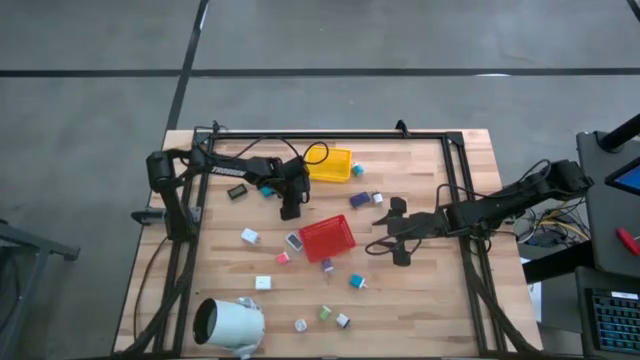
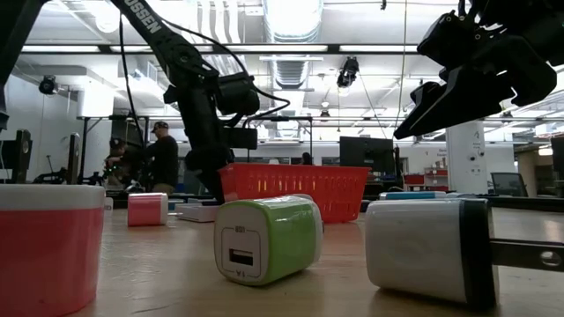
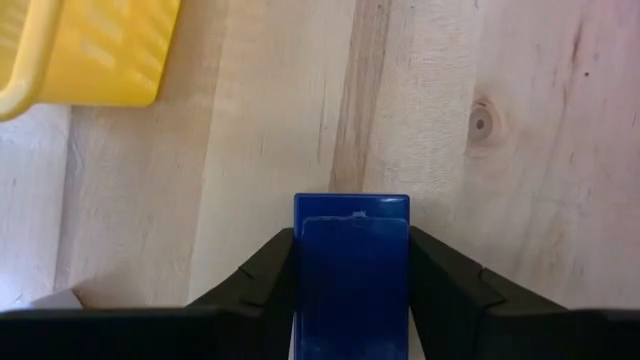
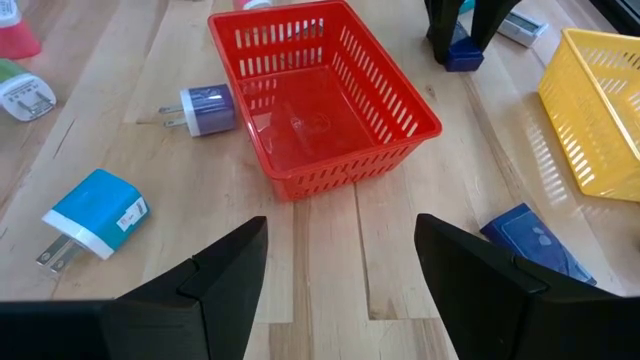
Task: Pick & Place Office items
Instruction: Put the left blue digital clock into the yellow bin
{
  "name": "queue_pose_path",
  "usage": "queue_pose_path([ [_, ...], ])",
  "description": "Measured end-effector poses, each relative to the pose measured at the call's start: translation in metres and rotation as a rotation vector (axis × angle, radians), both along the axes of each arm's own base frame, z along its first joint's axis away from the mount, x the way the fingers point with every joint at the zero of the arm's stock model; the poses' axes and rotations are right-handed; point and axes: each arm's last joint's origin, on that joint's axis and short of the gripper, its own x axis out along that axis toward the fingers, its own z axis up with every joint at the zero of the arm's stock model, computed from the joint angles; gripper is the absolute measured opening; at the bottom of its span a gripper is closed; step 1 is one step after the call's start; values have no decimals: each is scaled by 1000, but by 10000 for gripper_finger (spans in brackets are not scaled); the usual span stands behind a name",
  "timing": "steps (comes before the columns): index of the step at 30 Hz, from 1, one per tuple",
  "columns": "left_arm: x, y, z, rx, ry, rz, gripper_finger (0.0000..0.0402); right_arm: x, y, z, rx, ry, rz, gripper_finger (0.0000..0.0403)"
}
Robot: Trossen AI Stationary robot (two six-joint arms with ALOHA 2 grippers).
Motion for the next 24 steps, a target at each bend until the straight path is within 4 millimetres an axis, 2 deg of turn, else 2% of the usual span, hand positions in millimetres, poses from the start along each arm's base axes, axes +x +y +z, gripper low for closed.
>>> queue_pose_path([
  [11, 2, -2, 10, 66, -94, -38, 147, 0, 0, 0, 4, -3, -2, 249],
  [17, -5, -6, 8, 81, -175, -55, 147, 1, 0, 2, 9, -24, -2, 249],
  [24, -15, -12, 11, 99, -346, -75, 147, 2, 1, 3, 9, -50, 2, 249],
])
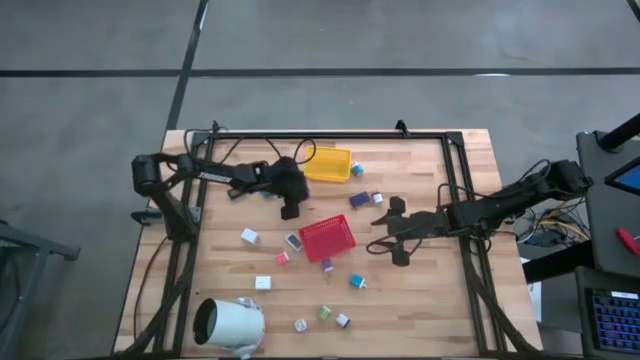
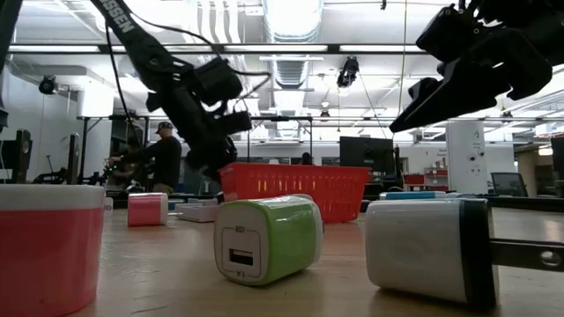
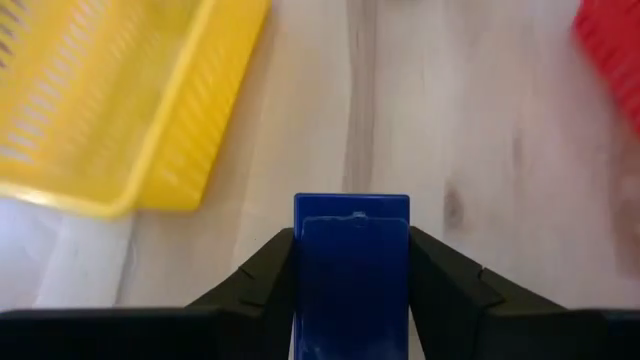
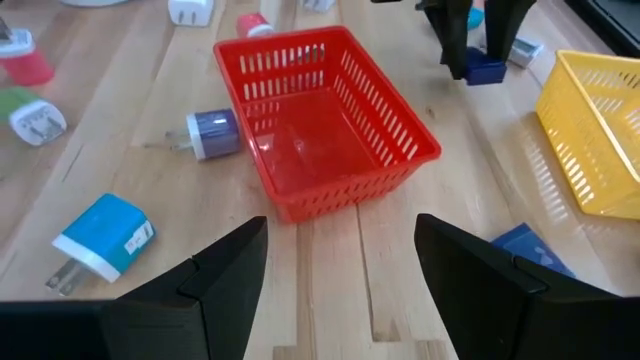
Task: Pick & Place Office items
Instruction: Put the left blue digital clock into the yellow bin
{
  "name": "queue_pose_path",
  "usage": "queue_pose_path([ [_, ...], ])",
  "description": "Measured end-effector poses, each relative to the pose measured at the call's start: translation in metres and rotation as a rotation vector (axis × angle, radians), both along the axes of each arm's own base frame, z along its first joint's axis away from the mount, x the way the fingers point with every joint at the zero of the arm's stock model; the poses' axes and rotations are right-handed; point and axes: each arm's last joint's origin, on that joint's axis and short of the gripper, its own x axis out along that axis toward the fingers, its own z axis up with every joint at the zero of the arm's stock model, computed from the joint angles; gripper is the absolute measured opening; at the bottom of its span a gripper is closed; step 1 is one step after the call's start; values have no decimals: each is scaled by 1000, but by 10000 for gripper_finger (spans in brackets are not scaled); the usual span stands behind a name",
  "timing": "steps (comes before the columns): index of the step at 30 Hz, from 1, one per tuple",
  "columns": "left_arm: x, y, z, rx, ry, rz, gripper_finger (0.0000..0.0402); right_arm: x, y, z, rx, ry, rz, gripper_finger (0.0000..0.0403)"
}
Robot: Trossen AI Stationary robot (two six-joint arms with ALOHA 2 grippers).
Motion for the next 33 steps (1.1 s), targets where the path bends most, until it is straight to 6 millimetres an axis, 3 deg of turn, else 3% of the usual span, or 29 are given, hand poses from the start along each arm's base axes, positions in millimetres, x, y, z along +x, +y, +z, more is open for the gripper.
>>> queue_pose_path([
  [11, -27, -12, 19, 60, -302, -30, 147, 4, 1, 6, -15, -87, 18, 249],
  [17, -37, -16, 30, 111, -553, -109, 147, 4, 1, 7, -39, -130, 37, 249],
  [22, -39, -13, 38, 114, -740, -161, 147, 5, 1, 10, -58, -189, 51, 248],
  [33, -34, -5, 42, 101, -889, -221, 147, -7, -2, 1, -98, -399, 72, 227],
])
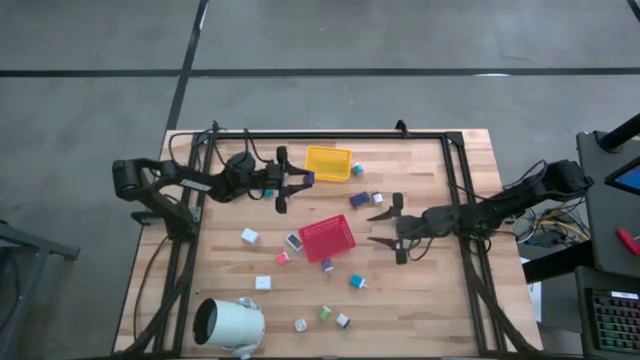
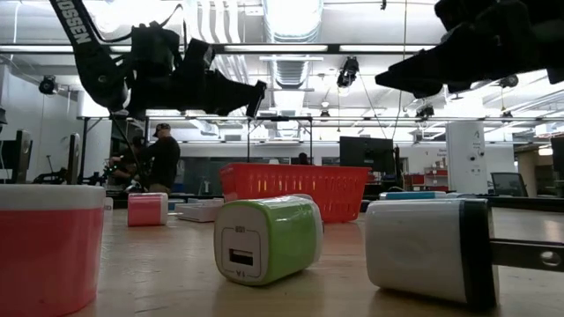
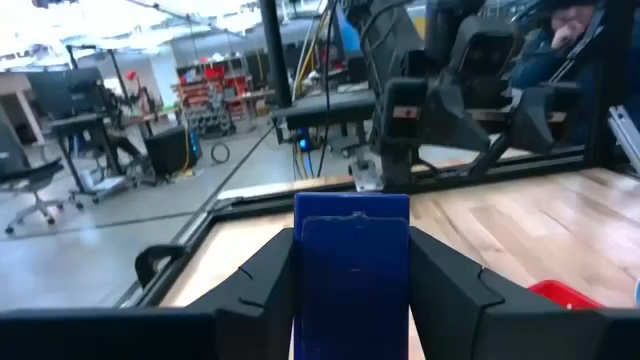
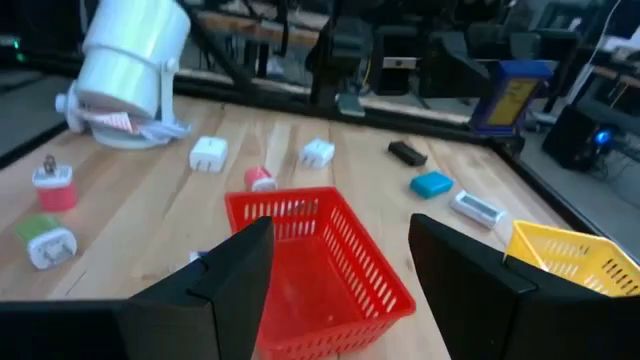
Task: Pick & Place Office items
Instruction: Put the left blue digital clock into the yellow bin
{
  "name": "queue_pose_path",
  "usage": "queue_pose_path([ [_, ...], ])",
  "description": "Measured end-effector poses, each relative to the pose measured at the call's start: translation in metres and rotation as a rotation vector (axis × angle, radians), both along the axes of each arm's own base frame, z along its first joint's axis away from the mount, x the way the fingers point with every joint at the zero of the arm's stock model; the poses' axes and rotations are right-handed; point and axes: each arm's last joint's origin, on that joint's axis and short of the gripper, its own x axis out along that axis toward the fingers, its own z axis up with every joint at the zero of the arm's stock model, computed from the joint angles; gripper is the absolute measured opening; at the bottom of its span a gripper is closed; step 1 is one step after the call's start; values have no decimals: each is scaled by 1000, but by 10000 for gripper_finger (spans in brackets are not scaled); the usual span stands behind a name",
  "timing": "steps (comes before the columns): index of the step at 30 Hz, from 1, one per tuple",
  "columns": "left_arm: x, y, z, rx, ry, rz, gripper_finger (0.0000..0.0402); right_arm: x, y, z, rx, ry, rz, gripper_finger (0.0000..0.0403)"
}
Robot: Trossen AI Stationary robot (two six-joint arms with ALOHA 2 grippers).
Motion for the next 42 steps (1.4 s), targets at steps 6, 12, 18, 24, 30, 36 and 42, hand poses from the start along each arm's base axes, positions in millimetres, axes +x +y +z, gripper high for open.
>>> queue_pose_path([
  [6, -1, 4, 0, -29, -23, -4, 147, -3, -1, -4, 4, -14, 0, 226],
  [12, -2, 8, 0, -59, -34, 7, 147, -2, 0, -1, 10, -25, 0, 226],
  [18, 0, 10, -1, -65, -29, 16, 147, -2, 0, 0, 8, -23, 0, 226],
  [24, 16, 21, -4, -90, -19, 25, 147, -1, 0, 0, 7, -21, 0, 226],
  [30, 41, 44, -9, -140, 53, 60, 147, -1, 0, -1, 7, -19, 0, 226],
  [36, 73, 70, -4, -172, 142, 84, 147, -2, 0, -1, 6, -19, 0, 226],
  [42, 93, 83, -1, -190, 347, 106, 147, -2, 0, -2, 3, -7, 0, 226],
])
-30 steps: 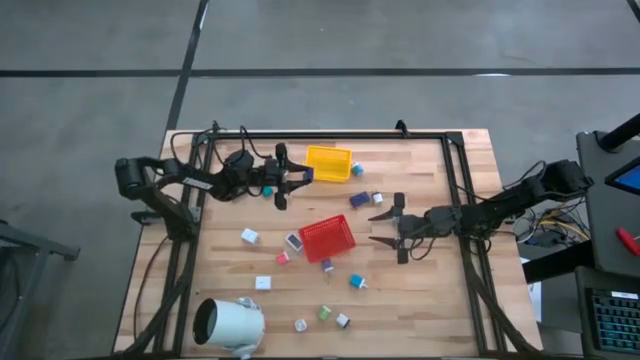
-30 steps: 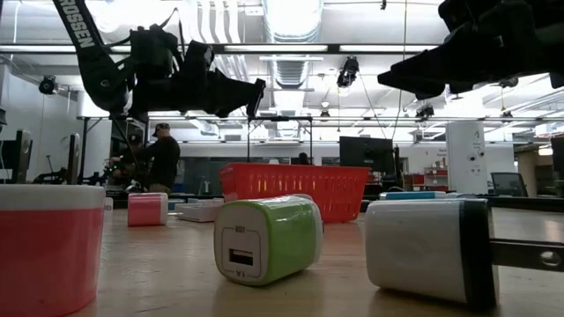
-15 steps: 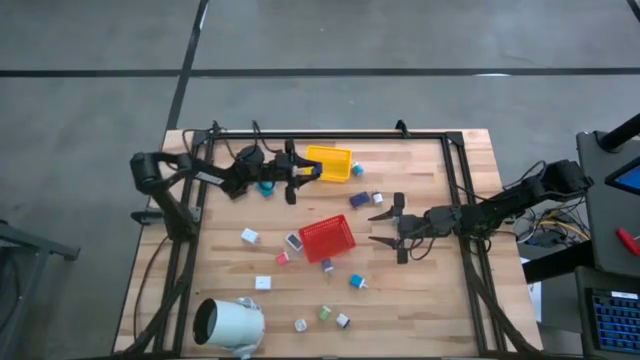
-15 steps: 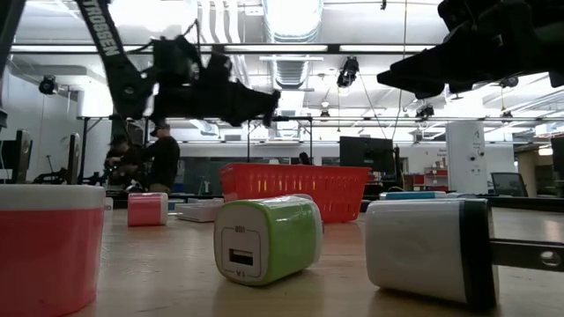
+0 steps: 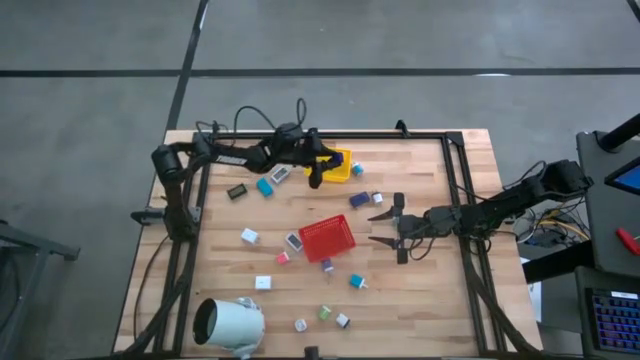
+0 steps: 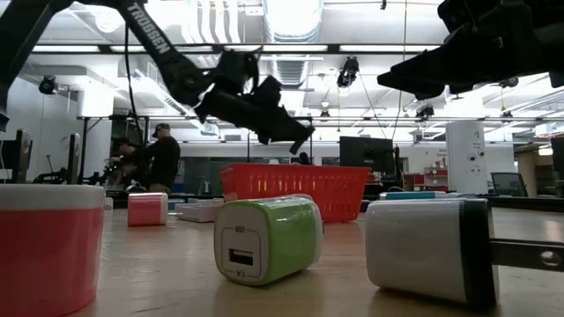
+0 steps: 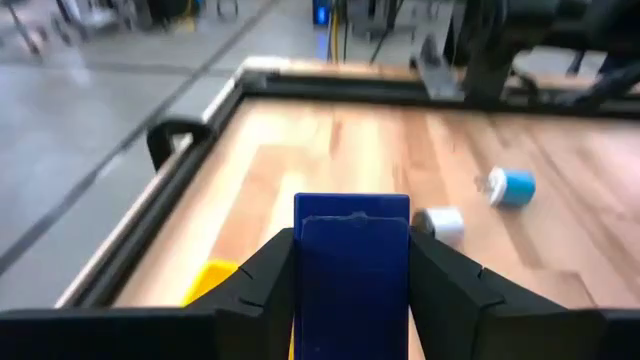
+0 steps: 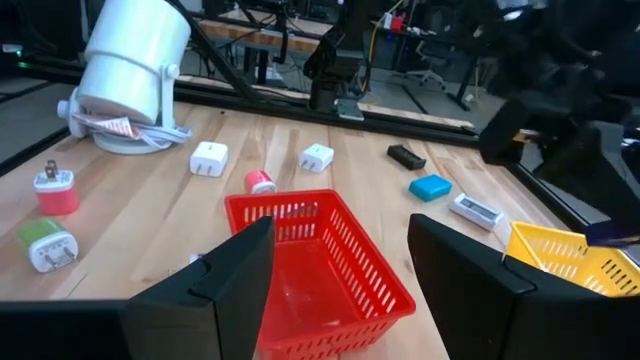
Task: Pick & Place Office items
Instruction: Put the left blue digital clock into the yellow bin
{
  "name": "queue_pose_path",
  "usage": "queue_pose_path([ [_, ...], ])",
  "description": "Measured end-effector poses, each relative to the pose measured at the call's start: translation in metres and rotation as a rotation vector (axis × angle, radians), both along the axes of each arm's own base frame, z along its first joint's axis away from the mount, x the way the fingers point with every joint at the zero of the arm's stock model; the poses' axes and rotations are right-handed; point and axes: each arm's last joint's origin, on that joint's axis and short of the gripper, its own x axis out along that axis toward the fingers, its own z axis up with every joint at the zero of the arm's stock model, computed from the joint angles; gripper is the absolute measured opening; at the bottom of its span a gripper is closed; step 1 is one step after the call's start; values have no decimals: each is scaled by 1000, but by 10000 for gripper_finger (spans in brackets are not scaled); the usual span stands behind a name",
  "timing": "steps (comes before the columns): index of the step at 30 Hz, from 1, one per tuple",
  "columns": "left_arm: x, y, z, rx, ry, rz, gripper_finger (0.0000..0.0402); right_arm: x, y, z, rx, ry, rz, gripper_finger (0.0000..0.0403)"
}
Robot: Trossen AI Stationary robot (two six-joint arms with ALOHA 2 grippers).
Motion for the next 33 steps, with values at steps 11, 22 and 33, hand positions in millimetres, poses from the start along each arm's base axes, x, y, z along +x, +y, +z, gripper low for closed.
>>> queue_pose_path([
  [11, 9, 10, 17, 38, 226, 50, 147, 0, 0, -2, -1, 17, -1, 226],
  [22, 12, 13, 34, 50, 382, 62, 147, 0, 0, -2, 0, 16, -1, 226],
  [33, 15, 15, 57, 78, 529, 26, 147, 0, 0, 0, -3, 11, 0, 226],
])
